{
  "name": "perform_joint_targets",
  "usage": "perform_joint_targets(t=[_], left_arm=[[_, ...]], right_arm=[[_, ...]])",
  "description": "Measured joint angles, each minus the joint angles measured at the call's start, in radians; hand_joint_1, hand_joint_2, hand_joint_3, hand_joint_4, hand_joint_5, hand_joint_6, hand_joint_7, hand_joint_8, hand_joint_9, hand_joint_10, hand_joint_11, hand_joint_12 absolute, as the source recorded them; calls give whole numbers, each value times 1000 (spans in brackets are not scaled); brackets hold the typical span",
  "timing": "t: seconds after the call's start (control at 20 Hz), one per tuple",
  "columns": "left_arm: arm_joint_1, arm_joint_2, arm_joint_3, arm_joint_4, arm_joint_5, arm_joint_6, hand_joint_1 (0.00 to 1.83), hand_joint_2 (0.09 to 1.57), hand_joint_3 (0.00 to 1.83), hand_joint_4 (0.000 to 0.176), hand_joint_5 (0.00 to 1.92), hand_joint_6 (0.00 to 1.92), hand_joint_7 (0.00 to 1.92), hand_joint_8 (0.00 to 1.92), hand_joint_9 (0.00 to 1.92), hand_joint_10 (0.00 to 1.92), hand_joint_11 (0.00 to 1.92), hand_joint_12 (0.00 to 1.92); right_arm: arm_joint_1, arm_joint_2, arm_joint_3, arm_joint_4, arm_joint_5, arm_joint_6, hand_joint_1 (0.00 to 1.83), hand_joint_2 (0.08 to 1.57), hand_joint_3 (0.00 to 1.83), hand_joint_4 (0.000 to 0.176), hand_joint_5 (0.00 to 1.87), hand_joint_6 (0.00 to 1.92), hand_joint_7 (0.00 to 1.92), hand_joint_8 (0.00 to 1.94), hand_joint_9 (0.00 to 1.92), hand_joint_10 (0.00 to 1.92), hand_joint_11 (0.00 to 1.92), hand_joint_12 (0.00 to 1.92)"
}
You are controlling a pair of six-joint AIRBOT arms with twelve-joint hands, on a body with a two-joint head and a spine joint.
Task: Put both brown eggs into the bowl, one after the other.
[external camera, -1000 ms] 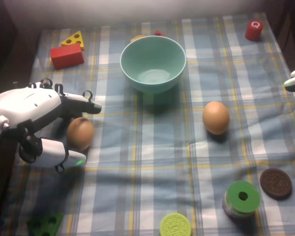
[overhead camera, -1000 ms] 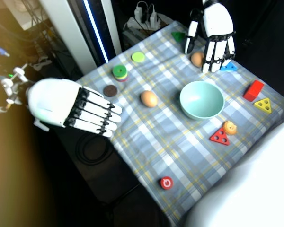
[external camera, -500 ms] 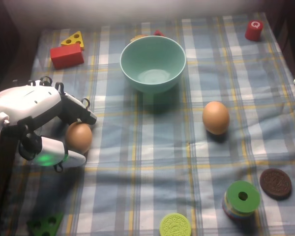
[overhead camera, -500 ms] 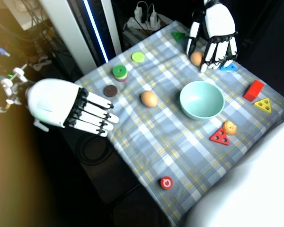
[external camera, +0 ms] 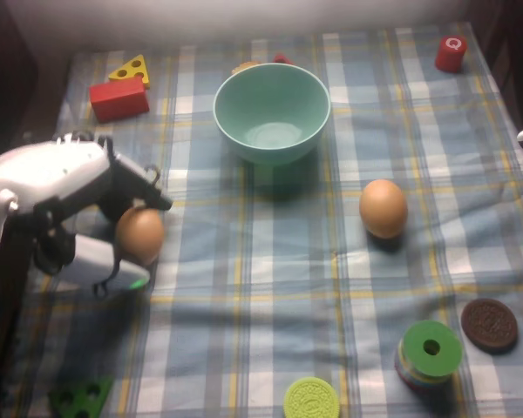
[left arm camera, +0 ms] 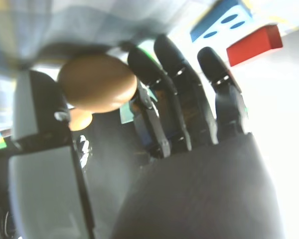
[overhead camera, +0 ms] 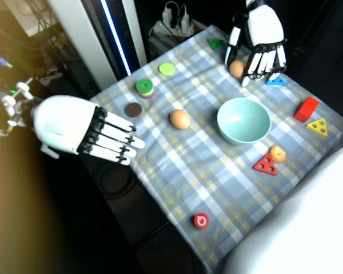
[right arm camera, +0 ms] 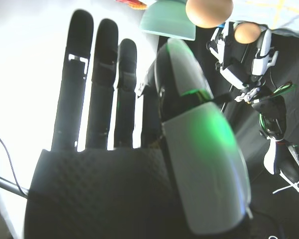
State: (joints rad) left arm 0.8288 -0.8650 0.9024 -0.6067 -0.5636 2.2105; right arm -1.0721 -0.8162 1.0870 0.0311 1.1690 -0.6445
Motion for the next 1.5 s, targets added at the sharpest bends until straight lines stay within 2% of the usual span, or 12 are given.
perform_joint_targets(t=[0.1,0.3,0.55,0.65,0.75,0.8,0.95,1.05,1.2,1.35,1.45,1.5], left_arm=[[-46,-18,8,43,-18,-26,1294,1066,33,0,1005,550,1083,988,848,363,104,1008],[-158,-55,38,97,-29,-50,1235,1119,0,0,1019,754,964,1174,924,211,185,834],[-334,-171,185,114,23,-50,1255,1116,1,0,966,925,984,1032,853,444,155,1432],[-367,-236,253,97,85,-50,1347,1078,1,109,892,120,1028,928,788,530,179,1344],[-376,-272,286,88,140,-48,1347,1081,1,87,900,36,1018,944,797,518,177,1369],[-381,-293,306,78,173,-40,1160,943,2,29,858,2,981,249,783,424,179,1290],[-388,-315,326,40,205,22,1083,975,7,108,755,0,952,8,785,156,128,1233],[-388,-323,346,25,220,24,661,1028,11,128,718,0,910,0,760,110,46,1344],[-388,-340,371,-9,236,28,779,1030,5,167,607,0,765,0,678,56,5,1248],[-387,-341,371,-12,242,29,961,988,0,122,641,10,735,0,669,21,4,1194],[-386,-341,371,-16,241,29,962,991,0,140,611,0,685,0,631,1,0,1101],[-380,-341,368,-27,235,29,937,1004,3,133,579,0,636,0,584,0,0,1060]], right_arm=[[0,0,0,-2,0,0,1151,1246,0,2,714,1463,784,1221,963,9,792,485],[-5,0,0,1,-1,0,1153,1241,0,3,714,1455,802,1203,963,5,779,473],[-5,-13,8,1,0,0,1153,1233,0,17,722,1403,821,1213,991,8,803,474],[-5,-22,11,0,0,0,1156,1225,0,24,745,1359,829,1211,1053,18,853,506],[-5,-23,11,0,0,0,1153,1227,1,25,742,1372,819,1218,1060,10,854,525],[-5,-23,11,-2,0,0,1154,1226,0,26,744,1356,827,1217,1061,1,834,580],[-5,-24,13,1,0,0,1151,1229,1,24,729,1373,824,1227,1063,1,808,661],[-5,-24,13,0,0,0,1149,1234,1,21,716,1361,822,1259,1078,1,783,777],[-5,-24,13,-1,0,0,1151,1234,0,13,707,1361,831,1260,1112,14,813,807],[-5,-24,14,-1,0,0,1155,1235,0,0,690,1367,847,1254,1117,14,814,808],[-5,-24,14,1,0,0,1155,1235,0,0,691,1360,845,1261,1108,8,803,800],[-5,-24,14,0,0,0,1070,1277,0,0,678,1415,860,513,1093,7,803,771]])
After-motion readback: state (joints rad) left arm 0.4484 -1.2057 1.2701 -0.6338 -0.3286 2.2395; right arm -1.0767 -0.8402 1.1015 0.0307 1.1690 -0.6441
